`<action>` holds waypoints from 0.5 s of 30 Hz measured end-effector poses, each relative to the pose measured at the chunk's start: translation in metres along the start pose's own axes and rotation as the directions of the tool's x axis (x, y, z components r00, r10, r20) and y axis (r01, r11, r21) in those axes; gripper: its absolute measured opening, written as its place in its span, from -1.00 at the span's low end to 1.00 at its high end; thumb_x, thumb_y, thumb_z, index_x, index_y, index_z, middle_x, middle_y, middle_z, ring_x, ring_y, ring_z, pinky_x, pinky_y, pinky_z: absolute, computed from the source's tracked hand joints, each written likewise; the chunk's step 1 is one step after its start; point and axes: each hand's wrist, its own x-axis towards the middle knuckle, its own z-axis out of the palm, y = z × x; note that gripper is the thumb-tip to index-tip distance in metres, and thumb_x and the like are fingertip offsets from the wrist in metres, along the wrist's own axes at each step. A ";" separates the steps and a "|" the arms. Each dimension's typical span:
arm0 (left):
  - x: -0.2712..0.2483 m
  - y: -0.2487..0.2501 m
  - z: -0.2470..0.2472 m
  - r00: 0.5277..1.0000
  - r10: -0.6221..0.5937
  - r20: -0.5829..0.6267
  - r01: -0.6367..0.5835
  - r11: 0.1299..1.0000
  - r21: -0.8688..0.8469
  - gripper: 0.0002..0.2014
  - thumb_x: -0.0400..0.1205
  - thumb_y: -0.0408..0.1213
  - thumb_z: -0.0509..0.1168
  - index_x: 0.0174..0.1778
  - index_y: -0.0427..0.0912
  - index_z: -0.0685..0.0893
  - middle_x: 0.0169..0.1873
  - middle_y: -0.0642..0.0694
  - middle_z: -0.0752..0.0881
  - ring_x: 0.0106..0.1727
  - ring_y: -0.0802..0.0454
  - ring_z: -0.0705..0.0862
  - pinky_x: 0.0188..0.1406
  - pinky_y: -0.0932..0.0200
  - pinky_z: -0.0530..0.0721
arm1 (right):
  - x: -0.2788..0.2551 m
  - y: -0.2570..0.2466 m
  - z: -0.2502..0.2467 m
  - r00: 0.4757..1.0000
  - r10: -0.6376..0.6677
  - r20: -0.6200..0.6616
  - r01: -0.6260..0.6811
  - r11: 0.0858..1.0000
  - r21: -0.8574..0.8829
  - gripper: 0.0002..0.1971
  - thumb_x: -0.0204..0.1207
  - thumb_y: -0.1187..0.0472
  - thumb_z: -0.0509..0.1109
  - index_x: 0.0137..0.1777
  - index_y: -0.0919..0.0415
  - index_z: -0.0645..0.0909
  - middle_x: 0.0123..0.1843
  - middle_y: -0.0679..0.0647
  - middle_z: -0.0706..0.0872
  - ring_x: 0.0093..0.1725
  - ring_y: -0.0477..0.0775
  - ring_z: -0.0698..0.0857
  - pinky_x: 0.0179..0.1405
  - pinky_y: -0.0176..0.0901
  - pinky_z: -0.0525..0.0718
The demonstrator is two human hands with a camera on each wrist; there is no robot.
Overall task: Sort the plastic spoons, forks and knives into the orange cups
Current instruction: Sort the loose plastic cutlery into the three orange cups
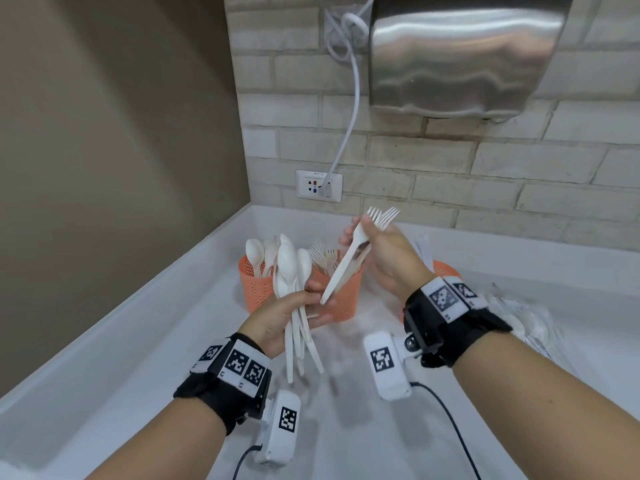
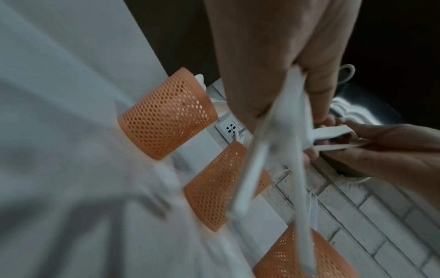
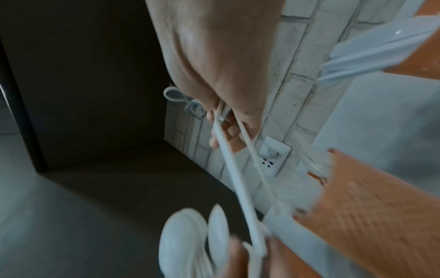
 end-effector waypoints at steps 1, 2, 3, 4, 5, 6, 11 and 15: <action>0.000 0.001 -0.002 0.999 0.015 -0.036 -0.013 0.999 0.038 -0.86 0.59 -0.51 0.25 -0.24 -0.21 0.60 -0.28 -0.18 0.75 -0.30 0.02 0.79 -0.12 0.08 0.80 | 0.005 -0.007 0.001 0.996 -0.072 -0.048 0.073 0.997 0.021 -0.75 0.72 0.20 0.07 -0.13 0.20 0.51 -0.31 0.11 0.62 -0.36 0.00 0.68 -0.18 -0.09 0.69; 0.000 0.001 -0.004 0.997 0.025 -0.069 -0.020 0.997 0.072 -0.87 0.58 -0.48 0.29 -0.26 -0.19 0.58 -0.34 -0.16 0.69 -0.43 0.07 0.73 -0.24 0.14 0.78 | 0.011 -0.014 0.001 0.984 -0.152 -0.091 0.154 0.988 0.010 -0.78 0.72 0.22 0.06 -0.10 0.17 0.50 -0.31 0.12 0.62 -0.39 -0.04 0.69 -0.18 -0.10 0.71; 0.000 0.001 -0.006 0.995 0.035 -0.097 -0.025 0.995 0.099 -0.85 0.57 -0.46 0.32 -0.28 -0.18 0.56 -0.40 -0.13 0.62 -0.54 0.11 0.64 -0.36 0.20 0.74 | 0.016 -0.019 0.002 0.965 -0.235 -0.119 0.233 0.972 -0.034 -0.78 0.73 0.24 0.05 -0.09 0.12 0.48 -0.31 0.11 0.61 -0.43 -0.08 0.67 -0.19 -0.13 0.71; 0.001 0.001 -0.008 0.991 0.049 -0.121 -0.033 0.991 0.131 -0.83 0.56 -0.44 0.34 -0.31 -0.17 0.54 -0.47 -0.09 0.57 -0.61 0.14 0.55 -0.45 0.24 0.68 | 0.021 -0.022 0.003 0.942 -0.309 -0.129 0.301 0.950 -0.080 -0.78 0.73 0.26 0.03 -0.09 0.08 0.46 -0.32 0.09 0.59 -0.44 -0.10 0.64 -0.20 -0.16 0.68; 0.001 0.001 -0.009 0.988 0.068 -0.136 -0.044 0.985 0.168 -0.81 0.56 -0.42 0.35 -0.34 -0.17 0.52 -0.53 -0.06 0.53 -0.64 0.16 0.48 -0.51 0.27 0.61 | 0.025 -0.024 0.004 0.920 -0.371 -0.127 0.355 0.925 -0.134 -0.78 0.73 0.27 0.02 -0.09 0.05 0.43 -0.33 0.08 0.57 -0.44 -0.09 0.60 -0.23 -0.20 0.65; 0.001 0.001 -0.010 0.986 0.087 -0.144 -0.057 0.977 0.205 -0.79 0.56 -0.41 0.36 -0.36 -0.16 0.51 -0.59 -0.03 0.49 -0.64 0.17 0.44 -0.53 0.28 0.57 | 0.030 -0.022 0.006 0.902 -0.417 -0.115 0.392 0.901 -0.187 -0.78 0.73 0.28 0.01 -0.08 0.04 0.41 -0.34 0.06 0.54 -0.42 -0.07 0.57 -0.26 -0.25 0.62; 0.002 0.006 -0.009 0.981 0.162 -0.110 -0.122 0.945 0.304 -0.87 0.60 -0.41 0.32 -0.21 -0.15 0.52 -0.56 0.02 0.42 -0.59 0.19 0.43 -0.51 0.30 0.56 | 0.046 0.017 0.007 0.944 -0.329 -0.013 0.295 0.862 -0.411 -0.88 0.72 0.29 0.02 0.00 0.14 0.37 -0.29 0.03 0.48 -0.32 -0.06 0.51 -0.22 -0.32 0.59; 0.002 0.010 -0.012 0.977 0.203 -0.065 -0.170 0.926 0.336 -0.93 0.62 -0.42 0.28 -0.11 -0.18 0.53 -0.52 0.00 0.50 -0.54 0.17 0.50 -0.43 0.26 0.61 | 0.053 0.031 0.004 0.982 -0.187 0.027 0.150 0.686 -0.712 -0.63 0.62 0.16 0.26 0.37 0.26 0.35 0.06 0.14 0.53 -0.02 -0.04 0.54 0.04 -0.19 0.51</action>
